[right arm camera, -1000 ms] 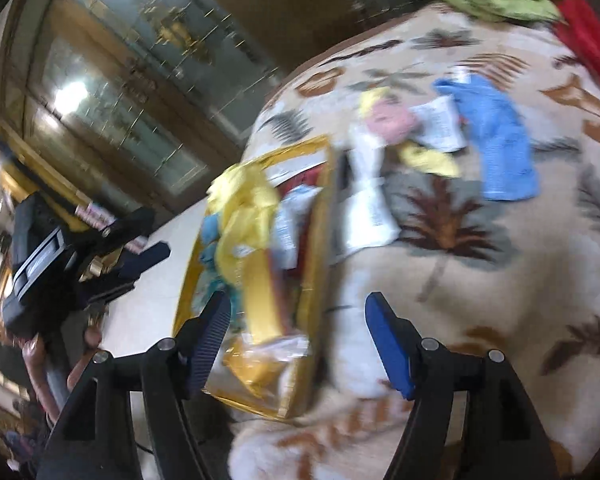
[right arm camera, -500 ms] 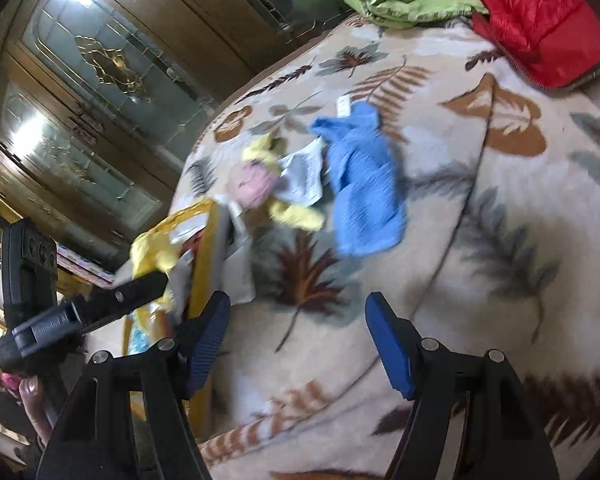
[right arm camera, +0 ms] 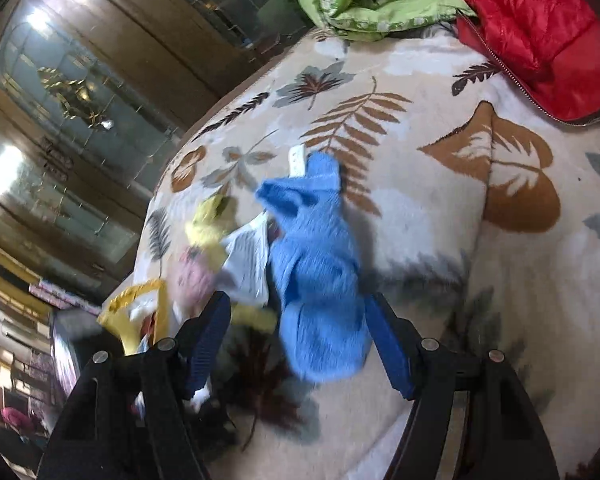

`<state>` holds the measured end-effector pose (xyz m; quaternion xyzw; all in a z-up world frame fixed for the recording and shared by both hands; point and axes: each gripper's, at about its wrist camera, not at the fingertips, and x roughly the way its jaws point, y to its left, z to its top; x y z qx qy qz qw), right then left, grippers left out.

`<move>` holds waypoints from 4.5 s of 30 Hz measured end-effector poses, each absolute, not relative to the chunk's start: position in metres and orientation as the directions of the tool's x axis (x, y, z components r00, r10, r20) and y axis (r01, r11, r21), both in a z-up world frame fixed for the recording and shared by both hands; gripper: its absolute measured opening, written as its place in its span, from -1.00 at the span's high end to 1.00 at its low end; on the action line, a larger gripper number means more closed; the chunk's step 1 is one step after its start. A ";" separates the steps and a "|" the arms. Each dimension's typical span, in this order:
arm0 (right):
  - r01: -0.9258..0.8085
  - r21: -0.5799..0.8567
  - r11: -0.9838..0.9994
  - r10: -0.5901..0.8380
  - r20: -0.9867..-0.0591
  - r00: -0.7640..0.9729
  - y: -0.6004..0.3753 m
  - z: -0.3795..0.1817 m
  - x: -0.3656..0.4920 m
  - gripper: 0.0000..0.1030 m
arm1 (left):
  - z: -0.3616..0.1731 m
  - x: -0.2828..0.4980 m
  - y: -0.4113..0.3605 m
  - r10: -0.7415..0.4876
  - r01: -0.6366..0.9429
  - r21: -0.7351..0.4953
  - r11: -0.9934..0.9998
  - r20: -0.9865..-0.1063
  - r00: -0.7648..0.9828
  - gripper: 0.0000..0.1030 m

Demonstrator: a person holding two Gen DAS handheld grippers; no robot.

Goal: Organize soft objects
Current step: 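Grasp the large blue towel with the right tool while the left tool grasps a white packet, then carry the blue towel and white packet over the tray with both tools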

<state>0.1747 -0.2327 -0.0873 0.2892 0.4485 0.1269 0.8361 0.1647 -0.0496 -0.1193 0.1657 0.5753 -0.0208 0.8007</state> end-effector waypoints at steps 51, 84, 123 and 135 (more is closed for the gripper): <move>0.148 0.615 0.774 0.509 -0.745 0.431 -0.245 -0.125 0.089 -0.44 | -0.114 0.099 -0.051 -0.280 0.362 -0.216 0.907 -0.951 0.133 -0.37; -0.044 0.599 0.800 0.499 -0.622 0.603 -0.214 -0.032 0.027 0.21 | -0.017 0.028 0.070 -0.657 0.238 -0.617 0.750 -0.656 0.371 1.00; -0.008 0.653 0.757 0.563 -0.647 0.514 -0.196 -0.087 0.039 0.15 | -0.081 0.040 0.025 -0.422 0.286 -0.377 0.881 -0.899 0.118 0.86; -0.297 0.605 0.739 0.647 -0.515 0.562 -0.127 0.013 0.055 0.17 | 0.012 0.055 0.171 -0.614 0.068 -0.681 0.729 -0.607 0.505 0.86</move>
